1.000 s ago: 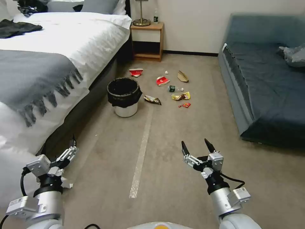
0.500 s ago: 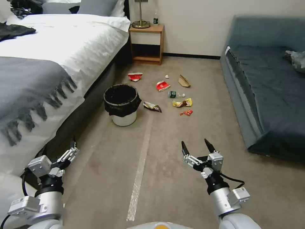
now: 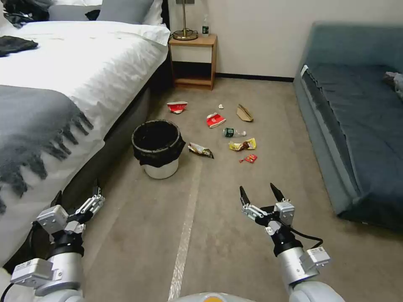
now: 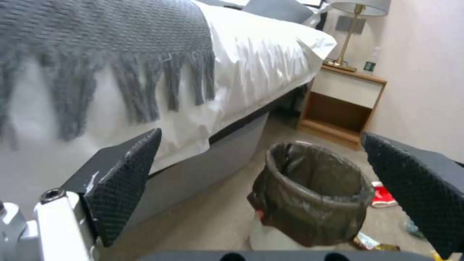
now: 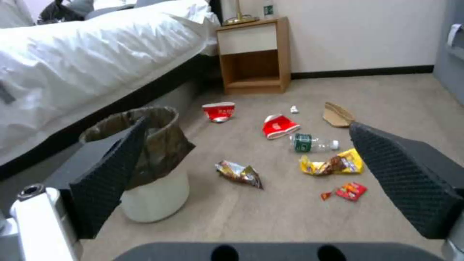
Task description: Pick up the trash can from the floor.
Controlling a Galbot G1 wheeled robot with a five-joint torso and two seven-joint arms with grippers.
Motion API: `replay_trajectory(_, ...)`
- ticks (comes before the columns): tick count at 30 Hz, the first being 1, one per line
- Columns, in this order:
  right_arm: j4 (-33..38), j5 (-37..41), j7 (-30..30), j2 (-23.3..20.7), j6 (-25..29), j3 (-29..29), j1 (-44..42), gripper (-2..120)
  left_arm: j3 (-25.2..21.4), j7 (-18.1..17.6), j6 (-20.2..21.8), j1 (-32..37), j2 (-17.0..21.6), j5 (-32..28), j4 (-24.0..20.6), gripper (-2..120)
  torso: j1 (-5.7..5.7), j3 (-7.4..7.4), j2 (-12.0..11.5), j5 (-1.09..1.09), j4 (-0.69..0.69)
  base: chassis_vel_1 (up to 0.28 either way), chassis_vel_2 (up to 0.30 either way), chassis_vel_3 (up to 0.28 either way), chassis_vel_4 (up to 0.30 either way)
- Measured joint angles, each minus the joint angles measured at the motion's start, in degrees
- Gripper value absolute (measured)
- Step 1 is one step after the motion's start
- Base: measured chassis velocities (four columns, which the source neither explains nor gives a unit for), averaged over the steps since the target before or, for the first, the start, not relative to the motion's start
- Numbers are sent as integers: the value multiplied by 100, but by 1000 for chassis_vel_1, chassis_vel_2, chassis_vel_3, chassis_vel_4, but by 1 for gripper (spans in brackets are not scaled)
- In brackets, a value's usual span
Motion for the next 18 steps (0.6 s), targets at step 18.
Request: replay_trajectory(18, -2, 1, 2, -14, -4, -5, 21, 100, 3, 1, -3, 11, 7, 0, -13, 100, 1, 1, 0, 0, 1, -138, 137, 136, -139)
